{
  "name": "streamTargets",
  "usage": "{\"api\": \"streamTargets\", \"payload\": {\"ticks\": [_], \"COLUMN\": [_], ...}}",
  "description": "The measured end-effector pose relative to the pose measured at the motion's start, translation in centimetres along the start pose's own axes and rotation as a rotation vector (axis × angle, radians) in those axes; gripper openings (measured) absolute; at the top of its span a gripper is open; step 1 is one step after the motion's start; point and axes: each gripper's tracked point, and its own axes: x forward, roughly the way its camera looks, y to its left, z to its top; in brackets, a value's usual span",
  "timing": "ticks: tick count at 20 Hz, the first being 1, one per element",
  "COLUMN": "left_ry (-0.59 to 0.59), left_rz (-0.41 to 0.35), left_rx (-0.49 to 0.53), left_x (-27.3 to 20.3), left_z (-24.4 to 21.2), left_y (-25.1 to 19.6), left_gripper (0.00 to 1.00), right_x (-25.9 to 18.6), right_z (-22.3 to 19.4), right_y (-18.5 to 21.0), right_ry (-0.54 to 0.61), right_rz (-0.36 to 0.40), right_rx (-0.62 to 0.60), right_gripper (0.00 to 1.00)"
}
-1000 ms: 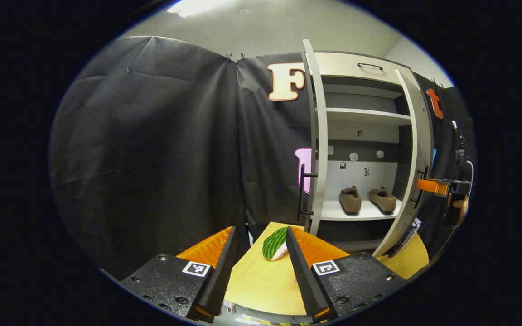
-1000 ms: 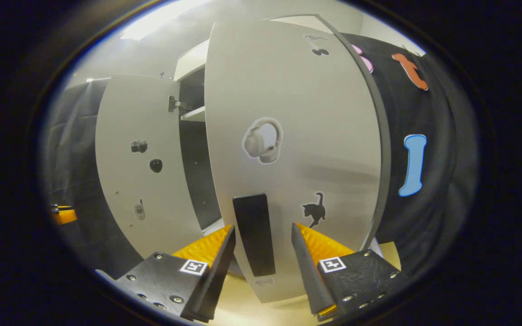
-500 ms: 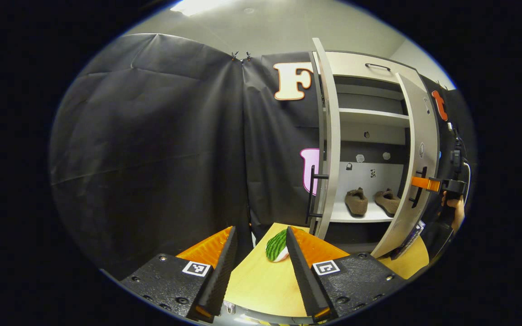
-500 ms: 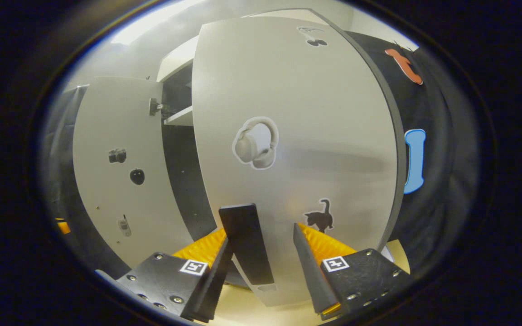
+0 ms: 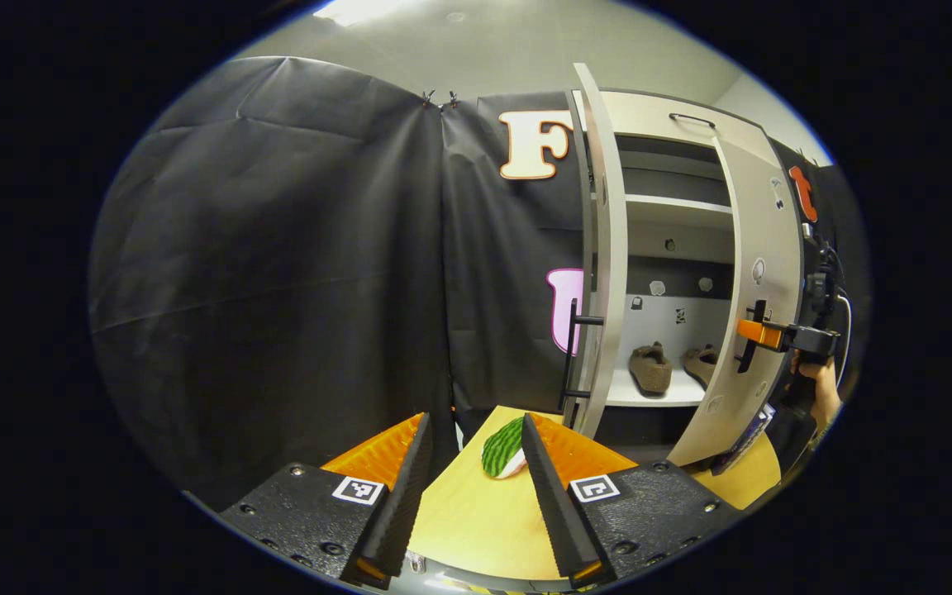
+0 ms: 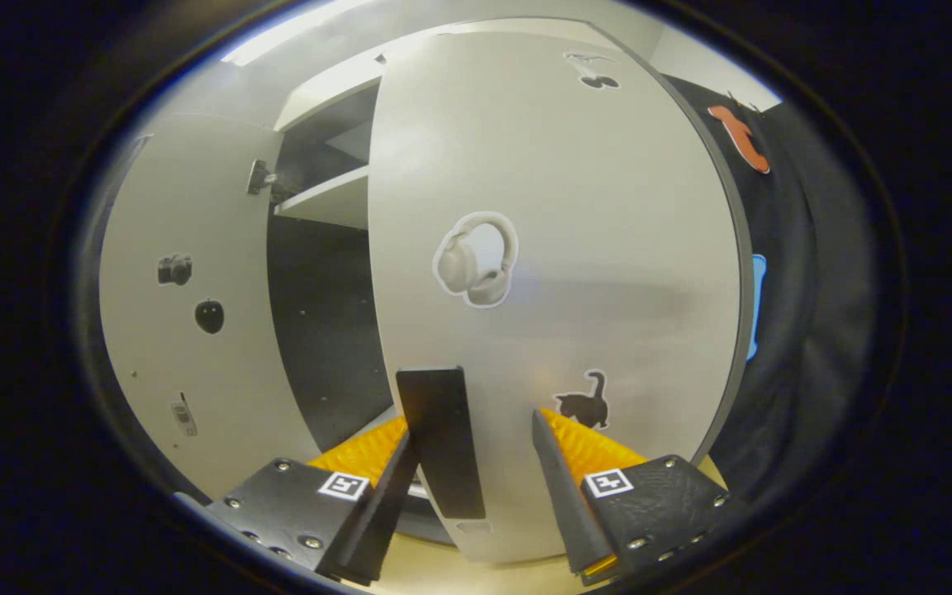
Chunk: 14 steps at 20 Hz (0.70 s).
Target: Grab one shoe with the right hand and put it into the shoe cabinet, grab the other shoe with the left hand and put it into the shoe cabinet; then close the right door with the right hand and the left door with the left hand.
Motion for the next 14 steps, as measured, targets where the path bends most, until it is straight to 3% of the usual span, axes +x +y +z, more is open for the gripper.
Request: {"api": "streamTargets", "payload": {"ticks": [14], "left_ry": [-0.004], "left_rz": [-0.021], "left_rx": [-0.034], "left_x": [0.5], "left_z": [-0.2], "left_y": [0.0], "left_gripper": [0.67], "right_x": [1.1], "right_z": [-0.1], "right_y": [0.1], "right_ry": [-0.017], "right_rz": [-0.055], "right_rx": [-0.02], "right_gripper": [0.8]}}
